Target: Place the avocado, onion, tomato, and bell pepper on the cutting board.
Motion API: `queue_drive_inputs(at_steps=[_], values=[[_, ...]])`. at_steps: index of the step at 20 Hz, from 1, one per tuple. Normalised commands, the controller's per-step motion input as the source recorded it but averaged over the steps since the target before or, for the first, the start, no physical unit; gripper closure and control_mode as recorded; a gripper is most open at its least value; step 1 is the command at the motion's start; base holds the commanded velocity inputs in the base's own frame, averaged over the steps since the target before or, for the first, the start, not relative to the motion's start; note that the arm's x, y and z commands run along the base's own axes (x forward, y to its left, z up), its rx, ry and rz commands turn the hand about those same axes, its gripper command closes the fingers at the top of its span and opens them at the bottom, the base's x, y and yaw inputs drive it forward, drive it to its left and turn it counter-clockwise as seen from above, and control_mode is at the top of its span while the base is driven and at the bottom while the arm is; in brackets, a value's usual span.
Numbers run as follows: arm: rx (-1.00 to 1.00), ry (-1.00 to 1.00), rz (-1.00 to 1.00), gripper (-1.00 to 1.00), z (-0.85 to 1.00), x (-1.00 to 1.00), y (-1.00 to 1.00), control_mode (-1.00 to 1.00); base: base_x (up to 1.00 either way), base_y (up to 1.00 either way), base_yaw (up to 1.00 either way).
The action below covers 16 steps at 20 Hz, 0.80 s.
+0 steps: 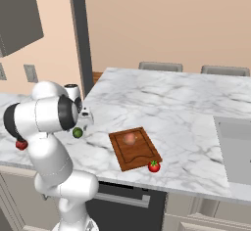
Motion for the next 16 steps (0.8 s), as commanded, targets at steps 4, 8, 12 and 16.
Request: queue_drive_inputs(at_steps=[4, 8, 12, 16], values=[[-0.01, 0.03, -0.02, -1.0, -0.23, 0.0, 0.0, -1.0, 0.0, 0.0, 0.0], [-0.01, 0.04, -0.03, 1.0, -0.15, -0.01, 0.0, -1.0, 0.0, 0.0, 0.0], [0.0, 0.0, -0.06, 1.0, 0.19, -0.31, -0.19, -1.0, 0.0, 0.0, 0.0], [0.0, 0.0, -0.04, 1.0, 0.64, -0.56, -0.36, -1.0, 0.0, 0.0, 0.0]])
